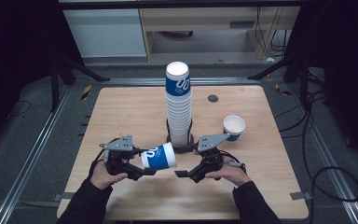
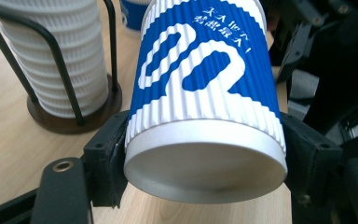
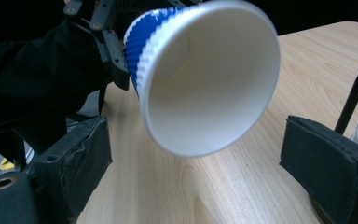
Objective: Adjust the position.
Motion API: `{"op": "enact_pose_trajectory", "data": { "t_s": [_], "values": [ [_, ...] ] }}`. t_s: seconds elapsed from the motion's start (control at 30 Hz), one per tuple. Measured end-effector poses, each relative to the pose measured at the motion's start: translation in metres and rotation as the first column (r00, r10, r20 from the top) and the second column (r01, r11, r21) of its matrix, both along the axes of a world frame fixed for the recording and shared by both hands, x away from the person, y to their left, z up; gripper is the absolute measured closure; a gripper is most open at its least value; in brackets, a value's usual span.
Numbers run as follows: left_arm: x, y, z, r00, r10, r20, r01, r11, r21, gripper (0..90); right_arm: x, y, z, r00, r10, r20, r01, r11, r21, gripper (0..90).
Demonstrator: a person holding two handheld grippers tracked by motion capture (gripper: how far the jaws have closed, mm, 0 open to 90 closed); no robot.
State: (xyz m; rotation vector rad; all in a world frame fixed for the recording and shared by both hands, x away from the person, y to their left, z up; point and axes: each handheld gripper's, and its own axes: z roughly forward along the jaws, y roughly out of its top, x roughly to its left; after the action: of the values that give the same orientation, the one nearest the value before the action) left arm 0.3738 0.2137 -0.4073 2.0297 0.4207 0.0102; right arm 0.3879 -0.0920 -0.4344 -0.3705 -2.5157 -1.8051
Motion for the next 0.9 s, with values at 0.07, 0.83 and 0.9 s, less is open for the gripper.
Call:
{"op": "enact_pose_trajectory", "data": {
  "t_s": [0.07,0.83,0.9],
  "values": [
    [-0.001,0.001,0.001,1.0000,0.000,0.007,0.000,0.9997,-0.025,26.6,0.000,0.000,0.000,1.0000,-0.005,-0.004,0.005,0.9999,0.010,8.4],
    [-0.010,-0.023,-0.007,0.9941,-0.108,0.010,0.108,0.9938,-0.025,27.2,-0.001,0.005,-0.002,0.9935,0.079,-0.081,-0.072,0.9933,0.090,12.5],
    [-0.010,-0.023,-0.007,0.9942,-0.108,0.007,0.108,0.9939,-0.024,27.2,-0.001,0.004,-0.002,0.9927,0.087,-0.084,-0.079,0.9927,0.092,13.3]
  ]
}}
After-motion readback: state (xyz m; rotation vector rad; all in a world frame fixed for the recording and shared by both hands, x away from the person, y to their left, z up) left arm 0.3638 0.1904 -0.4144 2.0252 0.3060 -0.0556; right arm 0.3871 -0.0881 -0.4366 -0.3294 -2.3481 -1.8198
